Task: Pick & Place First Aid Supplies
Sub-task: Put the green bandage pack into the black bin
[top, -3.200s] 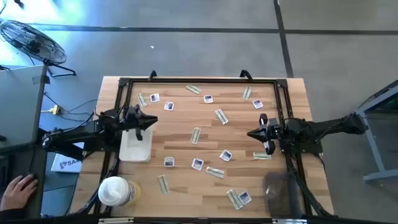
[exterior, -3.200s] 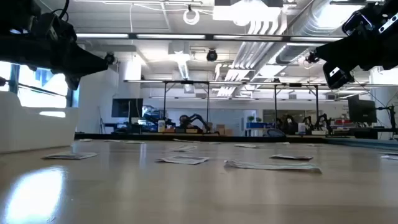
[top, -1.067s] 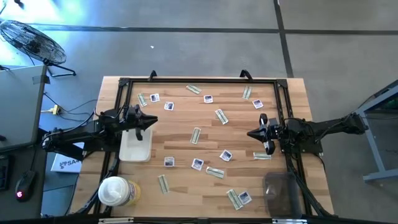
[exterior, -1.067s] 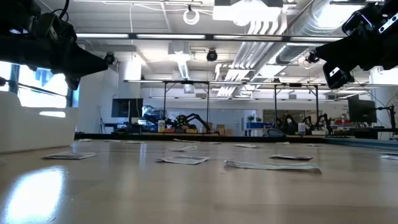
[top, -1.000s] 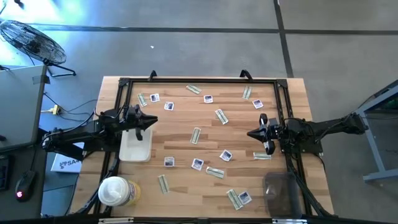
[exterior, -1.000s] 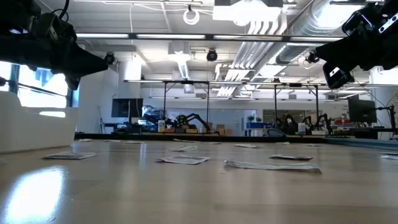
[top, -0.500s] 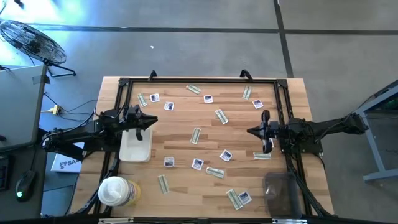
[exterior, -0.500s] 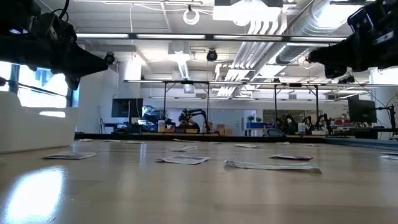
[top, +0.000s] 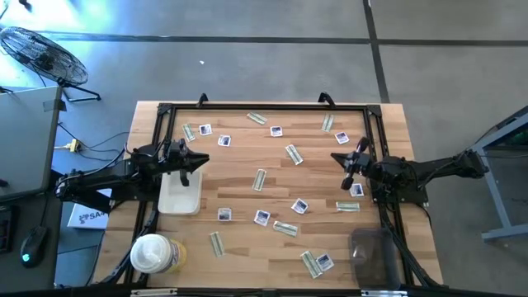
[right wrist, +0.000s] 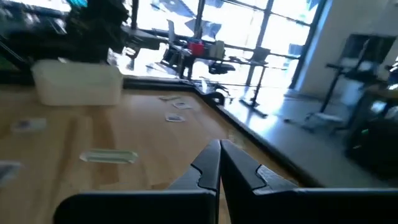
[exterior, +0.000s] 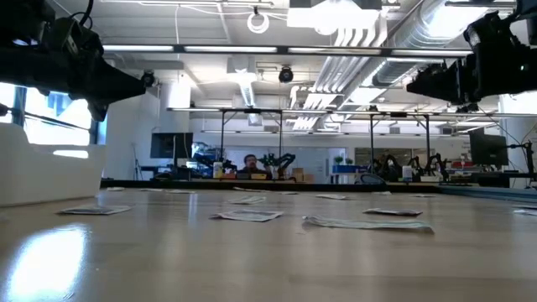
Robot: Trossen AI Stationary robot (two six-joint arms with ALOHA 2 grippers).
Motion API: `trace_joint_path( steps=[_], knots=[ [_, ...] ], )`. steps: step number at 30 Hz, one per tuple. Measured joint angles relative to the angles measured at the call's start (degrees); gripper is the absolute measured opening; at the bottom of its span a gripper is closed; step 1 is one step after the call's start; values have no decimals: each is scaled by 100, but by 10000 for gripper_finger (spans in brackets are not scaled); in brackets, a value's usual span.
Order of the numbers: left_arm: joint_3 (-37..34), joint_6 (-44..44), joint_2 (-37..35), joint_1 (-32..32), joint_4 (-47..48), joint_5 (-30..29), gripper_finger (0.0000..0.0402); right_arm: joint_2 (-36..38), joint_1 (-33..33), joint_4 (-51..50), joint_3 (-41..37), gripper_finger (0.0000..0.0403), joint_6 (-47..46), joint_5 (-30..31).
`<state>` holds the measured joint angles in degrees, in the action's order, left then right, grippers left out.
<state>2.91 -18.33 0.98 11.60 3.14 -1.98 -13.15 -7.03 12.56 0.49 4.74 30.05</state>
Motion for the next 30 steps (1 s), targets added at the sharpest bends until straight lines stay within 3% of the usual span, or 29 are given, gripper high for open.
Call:
trace_joint_path(
  steps=[4, 8, 14, 19, 26, 30],
  knots=[
    [-1, -1, -1, -1, 0, 0, 60, -1, 1, 343, 0, 4, -1719, -217],
    [-1, -1, -1, 0, 0, 0, 60, 0, 2, 768, 0, 5, -2715, -43],
    [-1, -2, -1, 1, 0, 0, 60, 0, 3, 1571, 0, 5, -2543, 294],
    [1, -2, -1, 1, 2, 0, 60, -270, -128, 1666, 193, 1, -2642, 70],
    [-1, -2, -1, 1, 2, 0, 60, -1610, -474, 1518, 965, 1, -2489, 587],
    [0, -2, -1, 0, 2, 0, 60, -2392, -570, 653, 1719, 1, -2758, 774]
  ],
)
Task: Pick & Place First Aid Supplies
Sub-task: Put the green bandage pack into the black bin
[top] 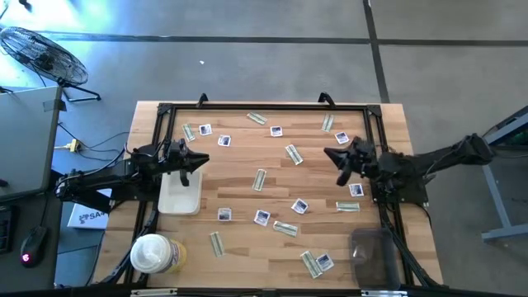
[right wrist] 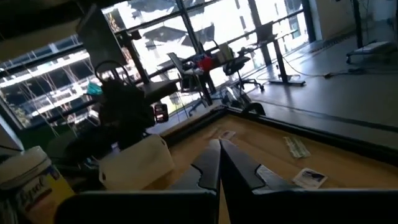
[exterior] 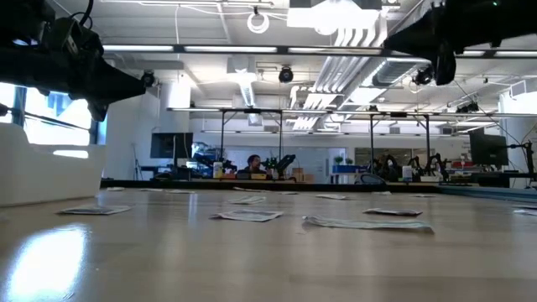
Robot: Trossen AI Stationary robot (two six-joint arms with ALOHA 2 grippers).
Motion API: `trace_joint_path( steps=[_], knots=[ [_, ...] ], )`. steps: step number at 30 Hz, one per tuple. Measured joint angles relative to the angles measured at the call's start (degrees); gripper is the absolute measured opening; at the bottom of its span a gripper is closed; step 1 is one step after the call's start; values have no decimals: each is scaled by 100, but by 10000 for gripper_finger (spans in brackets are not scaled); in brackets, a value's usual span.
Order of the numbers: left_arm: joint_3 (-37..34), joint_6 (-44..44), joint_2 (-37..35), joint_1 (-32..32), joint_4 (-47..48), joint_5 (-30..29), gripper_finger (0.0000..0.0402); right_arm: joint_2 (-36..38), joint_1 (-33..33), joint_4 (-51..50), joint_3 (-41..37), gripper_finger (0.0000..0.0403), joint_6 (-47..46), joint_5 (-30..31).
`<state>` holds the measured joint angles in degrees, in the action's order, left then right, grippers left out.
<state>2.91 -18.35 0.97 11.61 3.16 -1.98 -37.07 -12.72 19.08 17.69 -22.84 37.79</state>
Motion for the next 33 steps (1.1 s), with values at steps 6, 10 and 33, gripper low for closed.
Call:
trace_joint_path(
  steps=[6, 10, 33],
  knots=[
    [-1, 0, 0, 1, 0, 0, 60, -1213, -147, -2437, 1550, 1, -1064, 80],
    [0, 2, 1, -1, 0, 0, 60, -2062, -169, -4297, 2634, 1, -2068, -383],
    [-1, 2, 0, -1, 0, 0, 60, -5874, -145, -8749, 4787, 118, -5177, -5024]
  ],
)
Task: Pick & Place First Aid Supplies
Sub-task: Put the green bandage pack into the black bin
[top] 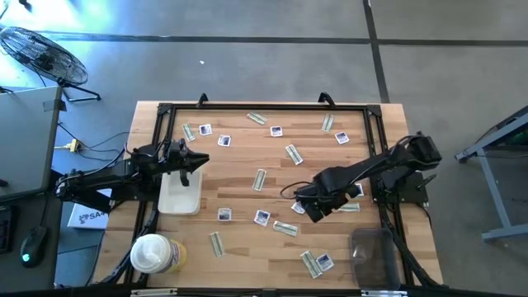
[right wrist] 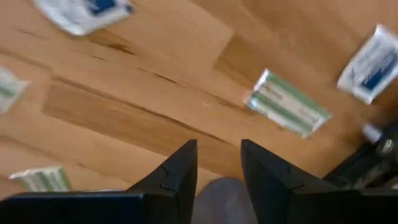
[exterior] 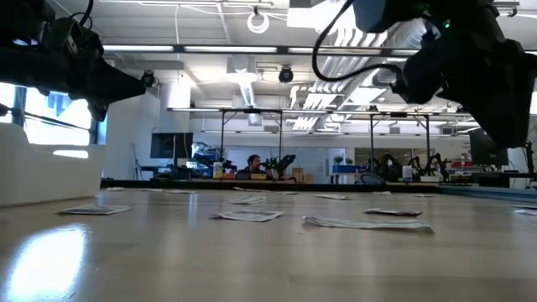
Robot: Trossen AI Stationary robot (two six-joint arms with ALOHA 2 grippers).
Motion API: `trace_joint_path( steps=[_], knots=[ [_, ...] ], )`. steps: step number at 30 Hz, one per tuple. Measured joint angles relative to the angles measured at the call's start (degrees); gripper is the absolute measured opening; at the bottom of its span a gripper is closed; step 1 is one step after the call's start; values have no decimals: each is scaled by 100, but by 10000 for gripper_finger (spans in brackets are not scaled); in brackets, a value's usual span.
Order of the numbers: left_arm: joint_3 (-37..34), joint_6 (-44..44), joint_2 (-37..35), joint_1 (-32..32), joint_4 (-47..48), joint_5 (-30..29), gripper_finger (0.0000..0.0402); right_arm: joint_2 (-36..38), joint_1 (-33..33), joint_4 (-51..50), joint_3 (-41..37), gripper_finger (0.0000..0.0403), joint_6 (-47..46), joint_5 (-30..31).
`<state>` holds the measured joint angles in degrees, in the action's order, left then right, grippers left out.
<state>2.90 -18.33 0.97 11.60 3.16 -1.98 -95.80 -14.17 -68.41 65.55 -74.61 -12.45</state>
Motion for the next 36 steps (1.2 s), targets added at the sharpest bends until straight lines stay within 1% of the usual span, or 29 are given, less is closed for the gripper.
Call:
trace_joint_path(
  steps=[2, 6, 10, 14, 19, 25, 32, 36],
  knots=[
    [1, -1, 0, 0, 0, -1, 60, -22, 37, 80, -55, 117, -156, -156],
    [2, 0, 1, 1, 0, 0, 60, -22, 73, 195, -227, 113, -376, -219],
    [1, -1, 0, 1, 0, -2, 60, -22, 157, 483, -585, 113, -613, -486],
    [0, -1, 0, 2, 0, 0, 60, -22, 283, 941, -878, 113, -661, -397],
    [0, -2, 0, 0, 0, 0, 60, -23, 481, 1104, -1179, 113, -662, -340],
    [2, -2, 0, 0, 0, 0, 60, -23, 632, 1299, -1552, 113, -646, -500],
    [0, 0, 0, 1, 0, -1, 60, -24, 710, 1777, -1785, 112, -638, -603],
    [0, -2, 2, 1, 0, 0, 60, -24, 710, 1815, -1785, 112, -637, -620]
  ],
)
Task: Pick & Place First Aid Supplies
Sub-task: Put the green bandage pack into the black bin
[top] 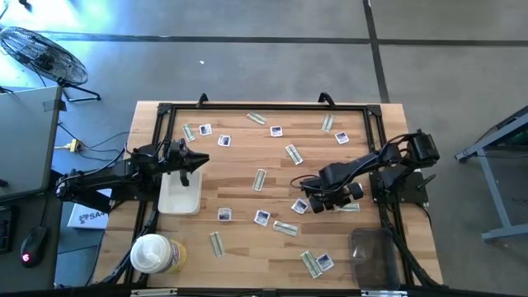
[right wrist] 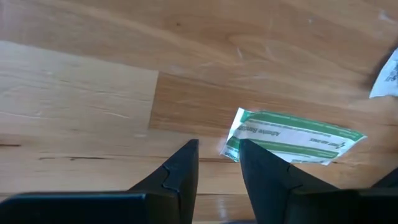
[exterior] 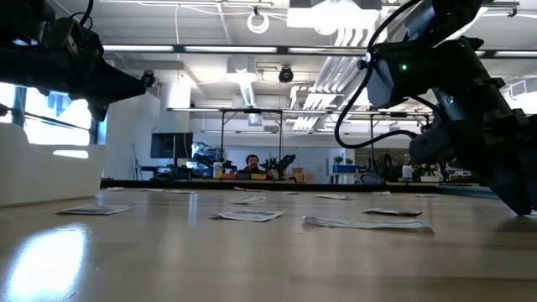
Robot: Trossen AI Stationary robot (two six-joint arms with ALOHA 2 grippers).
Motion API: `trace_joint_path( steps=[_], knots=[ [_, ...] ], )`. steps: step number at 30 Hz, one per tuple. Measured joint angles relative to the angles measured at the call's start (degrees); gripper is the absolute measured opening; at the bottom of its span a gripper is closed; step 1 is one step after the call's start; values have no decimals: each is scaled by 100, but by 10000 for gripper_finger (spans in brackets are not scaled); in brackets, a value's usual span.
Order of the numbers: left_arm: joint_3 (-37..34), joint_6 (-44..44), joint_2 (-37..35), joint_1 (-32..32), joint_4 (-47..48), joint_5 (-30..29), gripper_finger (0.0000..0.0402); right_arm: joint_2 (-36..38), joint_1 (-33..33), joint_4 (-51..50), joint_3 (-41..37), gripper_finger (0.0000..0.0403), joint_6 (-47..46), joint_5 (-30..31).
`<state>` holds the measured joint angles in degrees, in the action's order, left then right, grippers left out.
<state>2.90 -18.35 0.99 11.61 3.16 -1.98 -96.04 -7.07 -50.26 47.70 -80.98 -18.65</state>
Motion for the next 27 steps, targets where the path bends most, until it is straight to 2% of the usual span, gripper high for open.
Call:
trace_joint_path(
  steps=[9, 17, 27],
  knots=[
    [0, 0, -1, 0, 0, 0, 60, 0, 0, 104, -9, 112, 40, -43],
    [0, 0, -2, -2, 0, 0, 60, 1, -4, 569, -66, 110, 198, -586],
    [1, 1, -1, 0, 0, -1, 60, 3, -21, 994, -63, 61, 454, -446]
  ],
)
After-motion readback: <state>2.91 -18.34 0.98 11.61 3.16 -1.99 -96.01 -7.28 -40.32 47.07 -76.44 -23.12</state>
